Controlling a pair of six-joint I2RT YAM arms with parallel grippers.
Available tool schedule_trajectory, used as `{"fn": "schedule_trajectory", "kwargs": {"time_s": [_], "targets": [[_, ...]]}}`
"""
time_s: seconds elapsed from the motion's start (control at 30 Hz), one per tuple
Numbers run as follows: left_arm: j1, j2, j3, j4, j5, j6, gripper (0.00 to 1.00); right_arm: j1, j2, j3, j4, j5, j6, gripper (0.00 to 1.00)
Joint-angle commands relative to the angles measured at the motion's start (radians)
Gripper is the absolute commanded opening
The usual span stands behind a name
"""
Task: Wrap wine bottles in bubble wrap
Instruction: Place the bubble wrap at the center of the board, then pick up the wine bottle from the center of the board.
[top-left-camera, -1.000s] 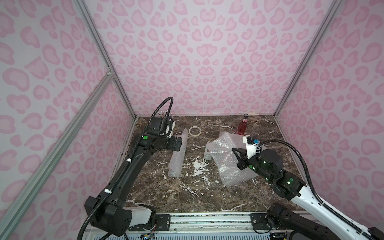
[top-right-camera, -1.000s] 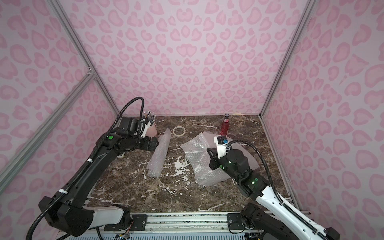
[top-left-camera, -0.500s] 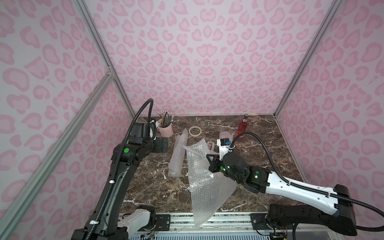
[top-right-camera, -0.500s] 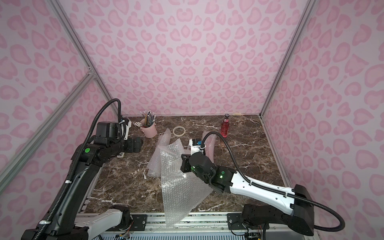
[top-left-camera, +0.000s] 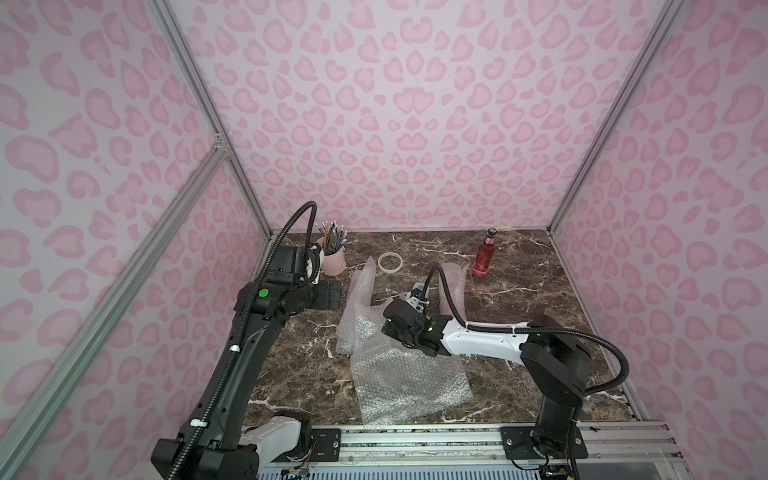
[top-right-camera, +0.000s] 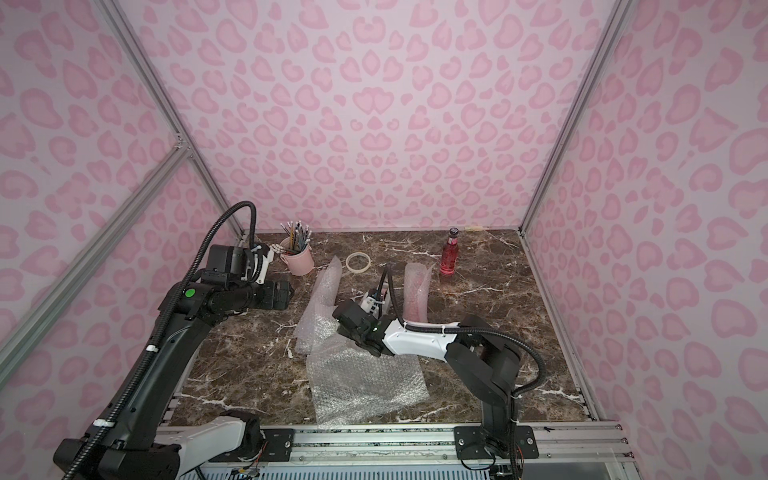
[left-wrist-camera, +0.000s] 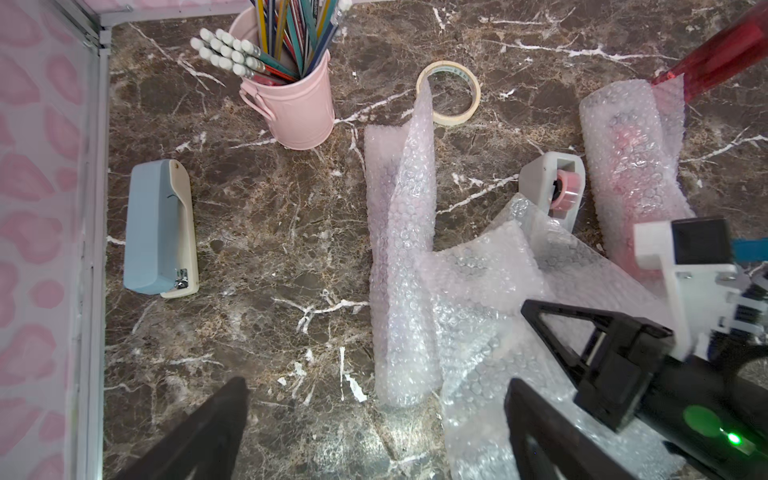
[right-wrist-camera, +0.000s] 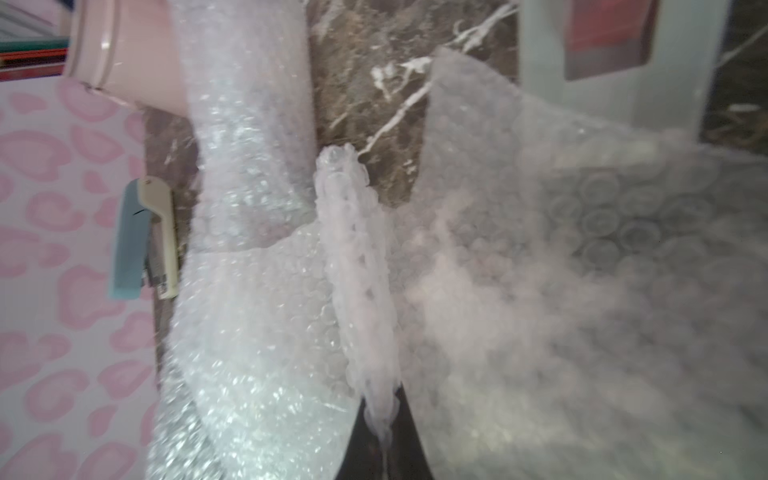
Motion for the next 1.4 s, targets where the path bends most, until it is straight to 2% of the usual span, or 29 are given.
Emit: {"fn": "schedule_trajectory", "kwargs": {"time_s": [0.0,0.13,0.23,0.3,0.43,0.53,0.6,0.67,0.87,0.97,1.07,1.13,1.37], "targets": [[0.002,0.003,-0.021,0.022,0.045,0.004,0.98,-0.009,0.023,0.011,-0.042,0.109,0.038,0.16],[0.002,0.011,-0.041,0.042,0.075,-0.01,0.98,-0.044,0.007,0.001,0.03,0.139,-0.019,0.41],[0.002,0.022,-0.041,0.042,0.091,-0.018,0.98,-0.068,-0.004,0.043,0.009,0.12,-0.103,0.63],[0.002,0.023,-0.04,0.043,0.112,-0.021,0.98,-0.083,-0.061,0.036,0.018,0.111,-0.212,0.71],[0.0,0.011,-0.07,0.08,0.164,-0.039,0.98,-0.115,-0.229,-0.026,0.028,0.193,-0.436,0.95],[-0.004,0.013,-0.095,0.104,0.215,-0.062,0.98,-0.206,-0.338,-0.097,0.07,0.122,-0.649,0.96],[-0.014,0.012,-0.11,0.116,0.245,-0.07,0.98,-0.296,-0.405,-0.16,0.128,-0.016,-0.814,0.96],[-0.03,0.006,-0.124,0.127,0.262,-0.08,0.98,-0.398,-0.457,-0.214,0.18,-0.094,-0.95,0.96],[-0.08,-0.02,-0.179,0.161,0.311,-0.136,0.98,-0.654,-0.495,-0.251,0.251,-0.253,-1.299,0.95],[-0.113,-0.031,-0.213,0.168,0.314,-0.167,0.98,-0.749,-0.47,-0.274,0.362,-0.287,-1.392,0.96],[-0.162,-0.056,-0.261,0.187,0.31,-0.225,0.98,-0.846,-0.43,-0.299,0.51,-0.373,-1.397,0.96],[-0.226,-0.075,-0.298,0.207,0.27,-0.272,0.99,-0.898,-0.381,-0.271,0.541,-0.429,-1.393,0.96],[-0.465,-0.118,-0.419,0.295,0.14,-0.421,0.99,-0.973,-0.215,-0.185,0.652,-0.542,-1.432,0.93]]}}
